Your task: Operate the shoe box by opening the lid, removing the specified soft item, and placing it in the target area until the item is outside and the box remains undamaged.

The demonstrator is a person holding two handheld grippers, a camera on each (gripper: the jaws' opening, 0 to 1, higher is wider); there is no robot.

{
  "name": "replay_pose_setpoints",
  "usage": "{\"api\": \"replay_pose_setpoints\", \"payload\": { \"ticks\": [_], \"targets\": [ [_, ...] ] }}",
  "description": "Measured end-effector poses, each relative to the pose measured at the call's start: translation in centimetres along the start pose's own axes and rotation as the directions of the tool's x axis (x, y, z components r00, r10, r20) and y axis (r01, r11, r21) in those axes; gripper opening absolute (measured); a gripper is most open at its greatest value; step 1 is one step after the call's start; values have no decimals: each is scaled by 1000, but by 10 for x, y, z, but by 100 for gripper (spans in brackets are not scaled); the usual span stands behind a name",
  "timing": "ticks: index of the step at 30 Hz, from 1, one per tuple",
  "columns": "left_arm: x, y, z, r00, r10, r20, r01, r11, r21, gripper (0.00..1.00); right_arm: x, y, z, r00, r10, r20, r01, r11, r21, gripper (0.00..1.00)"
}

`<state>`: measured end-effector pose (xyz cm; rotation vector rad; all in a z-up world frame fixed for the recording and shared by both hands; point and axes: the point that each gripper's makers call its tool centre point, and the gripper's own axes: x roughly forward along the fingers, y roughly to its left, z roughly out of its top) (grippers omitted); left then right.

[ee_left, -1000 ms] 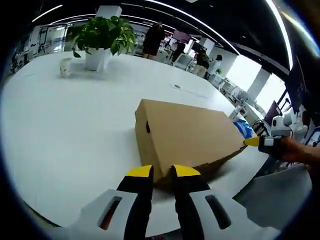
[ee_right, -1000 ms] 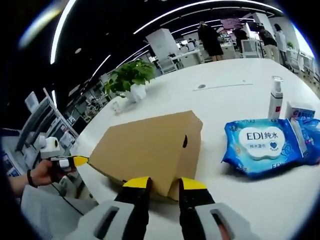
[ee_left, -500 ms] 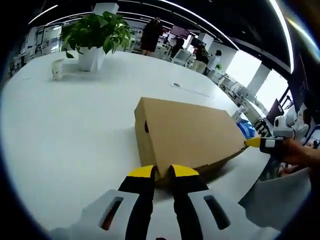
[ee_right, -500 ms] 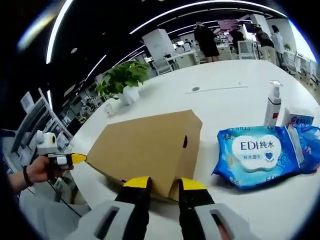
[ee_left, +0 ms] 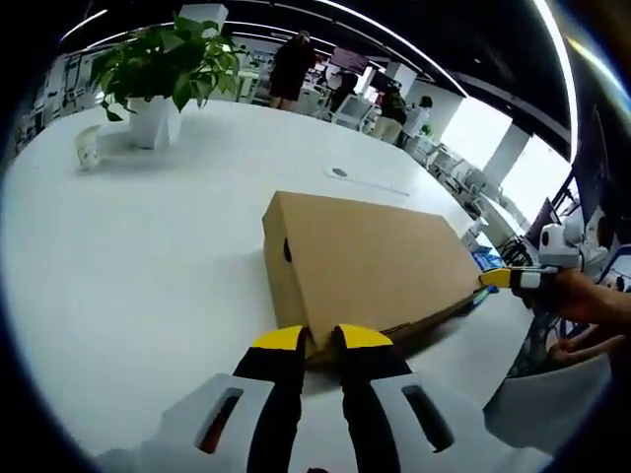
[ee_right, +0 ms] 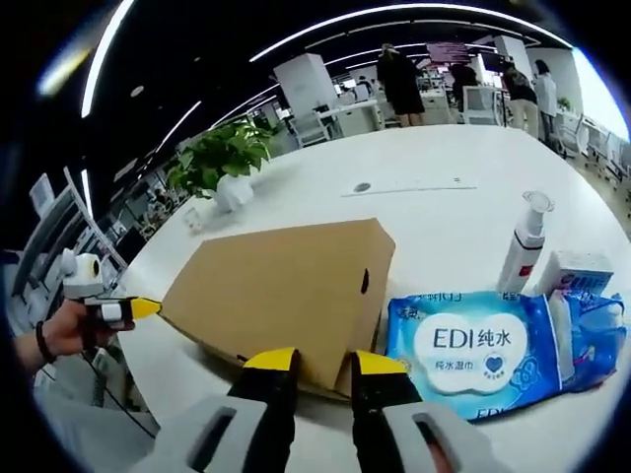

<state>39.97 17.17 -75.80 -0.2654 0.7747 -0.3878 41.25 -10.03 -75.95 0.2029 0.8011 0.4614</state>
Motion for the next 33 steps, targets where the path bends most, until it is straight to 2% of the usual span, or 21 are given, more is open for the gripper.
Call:
{"api": "replay_pose_setpoints", "payload": {
  "ticks": [10, 13, 14, 16, 18, 21, 24, 27, 33],
  "targets": [
    [-1, 1, 0, 1000, -2, 0, 2, 1000, 2, 11, -1, -2, 0, 1000, 9, 8, -10, 1000, 9, 19],
    [-5, 2, -1, 1000, 17, 4, -17, 999, 33, 10, -9, -7, -1, 1000, 4, 12, -4, 1000, 2, 21],
    [-10, 3, 1, 1000, 26, 16, -28, 997, 76, 11, -16, -9, 1, 999, 5, 38, -4, 1000, -12, 21],
    [-20, 2, 2, 999, 30, 35, -33, 996, 77, 13, -31, -18, -1, 999, 1, 50, 1, 999, -42, 24],
    [-27, -1, 0, 999, 28, 38, -31, 996, 86, 15, -49, -36, -2, 997, -34, 71, 39, 996, -77, 28],
    [-40, -8, 1, 998, 32, 58, -38, 993, 108, 20, -74, -57, -5, 992, -74, 104, 81, 995, -61, 32],
    [-49, -23, 1, 997, 12, 73, -21, 991, 128, 24, -101, -77, -13, 984, -122, 129, 126, 992, -28, 36],
    [-55, -40, 0, 996, -6, 88, -9, 987, 163, 31, -124, -86, -19, 982, -145, 123, 163, 974, -158, 45],
    [-57, -69, -11, 997, -35, 65, 18, 970, 242, 39, -158, -97, -18, 968, -172, 181, 196, 973, -124, 54]
  ]
}}
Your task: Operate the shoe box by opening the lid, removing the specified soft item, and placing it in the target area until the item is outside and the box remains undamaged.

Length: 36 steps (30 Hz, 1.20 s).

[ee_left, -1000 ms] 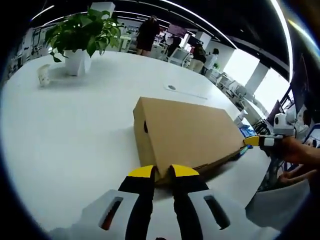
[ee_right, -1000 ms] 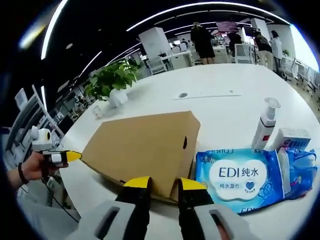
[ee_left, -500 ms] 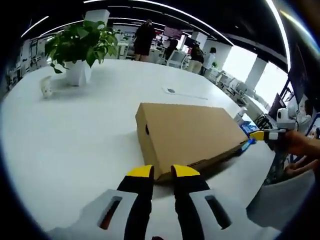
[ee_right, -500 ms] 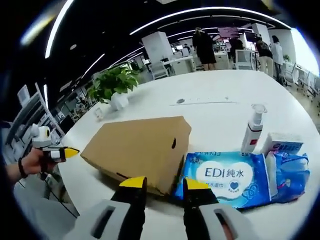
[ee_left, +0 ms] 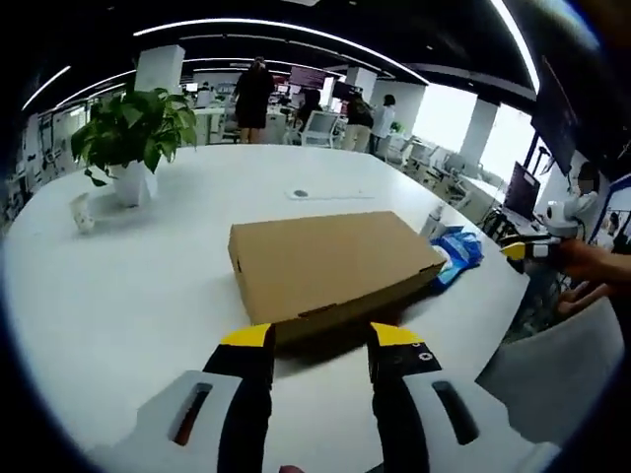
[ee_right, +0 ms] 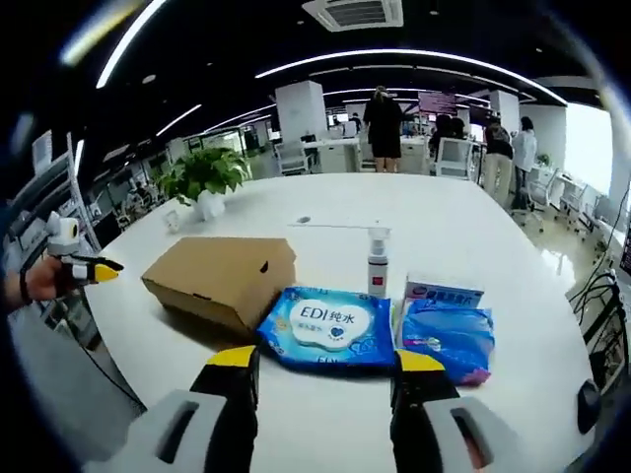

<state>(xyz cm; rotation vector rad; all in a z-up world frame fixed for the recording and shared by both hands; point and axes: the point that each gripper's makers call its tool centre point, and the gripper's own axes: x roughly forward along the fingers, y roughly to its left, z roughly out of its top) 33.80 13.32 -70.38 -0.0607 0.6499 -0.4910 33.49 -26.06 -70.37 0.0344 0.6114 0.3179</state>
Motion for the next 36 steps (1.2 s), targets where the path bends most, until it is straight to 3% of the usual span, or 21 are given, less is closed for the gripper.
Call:
{"api": "replay_pose_setpoints", "payload": {
  "ticks": [7, 12, 16, 22, 36],
  "targets": [
    [4, -7, -11, 1000, -3, -27, 4, 1000, 4, 47, -9, -6, 7, 995, -75, 71, 62, 984, 165, 57],
    [4, -7, 0, 1000, 10, 3, -10, 1000, -29, 49, -5, 2, 15, 990, -104, 96, 81, 973, 218, 57],
    [8, -12, 0, 1000, 15, 13, -15, 999, -39, 50, -2, 11, 19, 985, -131, 114, 99, 963, 251, 57],
    [12, -19, -5, 1000, -16, -5, 15, 999, -32, 53, -4, 17, 21, 974, -173, 147, 141, 968, 208, 55],
    [16, -15, -12, 1000, -19, -21, 18, 997, -70, 52, -1, 21, 20, 977, -185, 110, 175, 980, 96, 53]
  ]
}}
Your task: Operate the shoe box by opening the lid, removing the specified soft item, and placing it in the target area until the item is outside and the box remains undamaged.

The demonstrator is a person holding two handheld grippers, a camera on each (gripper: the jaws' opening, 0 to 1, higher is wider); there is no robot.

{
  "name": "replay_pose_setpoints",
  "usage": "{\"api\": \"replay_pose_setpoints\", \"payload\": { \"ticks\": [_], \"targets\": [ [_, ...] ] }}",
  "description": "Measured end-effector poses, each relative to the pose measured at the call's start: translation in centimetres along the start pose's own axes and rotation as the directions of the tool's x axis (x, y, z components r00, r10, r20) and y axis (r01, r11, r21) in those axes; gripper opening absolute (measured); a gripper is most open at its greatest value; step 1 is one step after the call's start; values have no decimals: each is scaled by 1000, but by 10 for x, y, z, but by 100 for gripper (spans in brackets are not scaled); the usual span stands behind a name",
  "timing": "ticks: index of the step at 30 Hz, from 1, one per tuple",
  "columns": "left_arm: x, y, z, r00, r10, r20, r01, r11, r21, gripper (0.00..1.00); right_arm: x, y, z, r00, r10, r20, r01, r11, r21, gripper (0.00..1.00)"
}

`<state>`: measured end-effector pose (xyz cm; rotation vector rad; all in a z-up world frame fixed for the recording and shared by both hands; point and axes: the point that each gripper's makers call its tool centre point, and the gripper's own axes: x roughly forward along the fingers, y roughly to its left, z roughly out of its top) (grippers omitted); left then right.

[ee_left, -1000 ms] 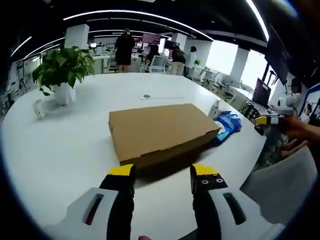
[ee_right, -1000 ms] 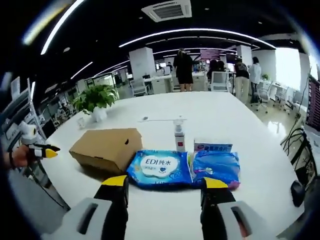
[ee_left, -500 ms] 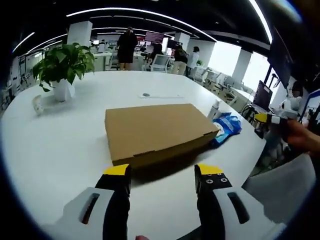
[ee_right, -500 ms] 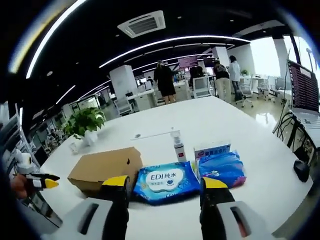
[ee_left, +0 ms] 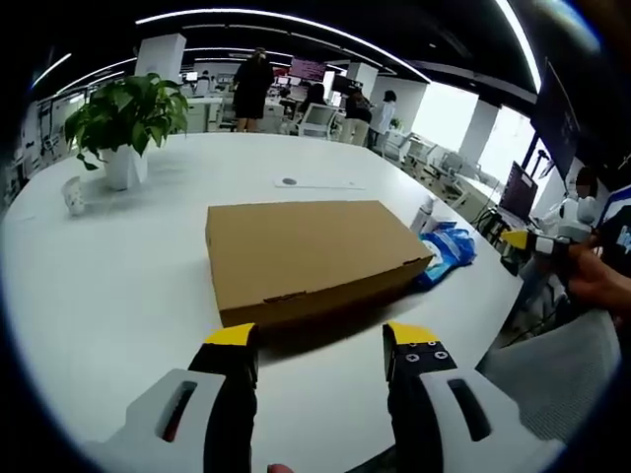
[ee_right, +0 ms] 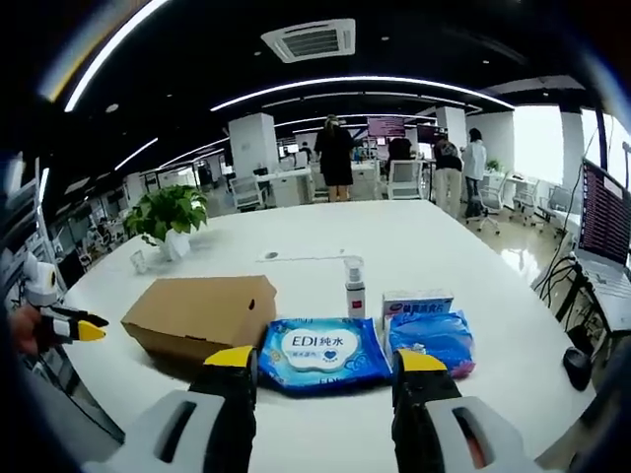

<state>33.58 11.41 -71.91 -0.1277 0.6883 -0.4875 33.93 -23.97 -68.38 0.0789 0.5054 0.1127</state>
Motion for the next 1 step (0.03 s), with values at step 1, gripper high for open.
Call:
{"api": "replay_pose_setpoints", "payload": {
  "ticks": [1],
  "targets": [
    [0, 0, 0, 1000, 0, 0, 0, 1000, -2, 52, 0, -1, 0, 1000, -1, 0, 1, 1000, 4, 53]
  ]
}}
